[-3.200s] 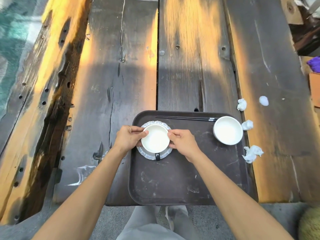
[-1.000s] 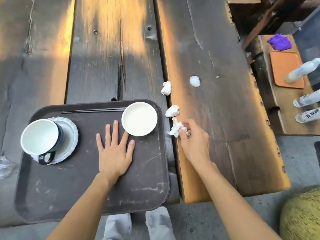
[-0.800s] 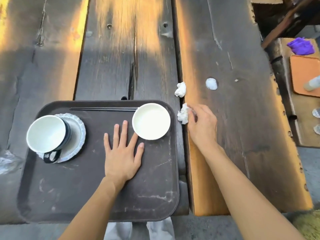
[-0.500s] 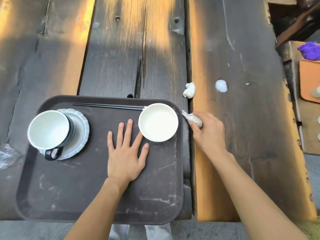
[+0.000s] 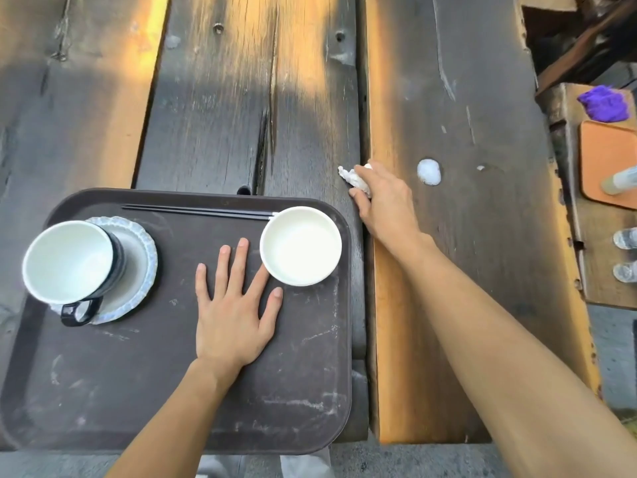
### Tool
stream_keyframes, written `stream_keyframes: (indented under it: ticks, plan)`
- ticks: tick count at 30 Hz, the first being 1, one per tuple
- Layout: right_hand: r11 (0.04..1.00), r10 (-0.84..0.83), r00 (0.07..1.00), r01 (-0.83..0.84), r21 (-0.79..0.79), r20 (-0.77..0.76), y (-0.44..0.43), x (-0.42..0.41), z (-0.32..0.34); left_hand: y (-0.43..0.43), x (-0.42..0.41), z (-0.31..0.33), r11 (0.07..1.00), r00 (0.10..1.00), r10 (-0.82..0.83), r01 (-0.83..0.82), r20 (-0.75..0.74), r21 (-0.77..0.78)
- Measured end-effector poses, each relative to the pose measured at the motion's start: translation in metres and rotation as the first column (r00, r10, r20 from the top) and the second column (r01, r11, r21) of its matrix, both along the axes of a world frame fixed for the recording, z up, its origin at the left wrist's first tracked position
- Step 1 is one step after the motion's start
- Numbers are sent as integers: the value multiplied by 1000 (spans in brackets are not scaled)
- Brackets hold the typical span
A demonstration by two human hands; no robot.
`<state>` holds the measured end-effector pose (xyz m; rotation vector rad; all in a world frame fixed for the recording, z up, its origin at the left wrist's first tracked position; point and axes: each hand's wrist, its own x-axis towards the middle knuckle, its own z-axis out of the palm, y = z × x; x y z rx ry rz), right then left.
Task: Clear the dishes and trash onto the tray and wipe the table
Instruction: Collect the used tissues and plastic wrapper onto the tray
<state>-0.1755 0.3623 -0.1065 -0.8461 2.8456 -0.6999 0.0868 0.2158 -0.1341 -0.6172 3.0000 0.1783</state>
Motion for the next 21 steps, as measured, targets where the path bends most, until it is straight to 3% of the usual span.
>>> stream_keyframes:
  ticks: [7, 12, 15, 21]
  plan:
    - [931, -195, 964, 241, -273, 182, 23, 42, 16, 0, -1, 0, 1000, 1000, -1, 2, -10, 16]
    - [847, -302, 915, 386, -366, 267, 57, 137, 31, -1, 0, 2, 1000, 1000, -7, 7, 20, 30]
    - [869, -247, 935, 330, -368, 256, 58, 192, 35, -2, 2, 1, 999, 1000, -21, 21, 13, 38]
    - [960, -1, 987, 45, -276, 159, 30, 240, 13, -15, 21, 2, 992, 996, -86, 84, 13, 97]
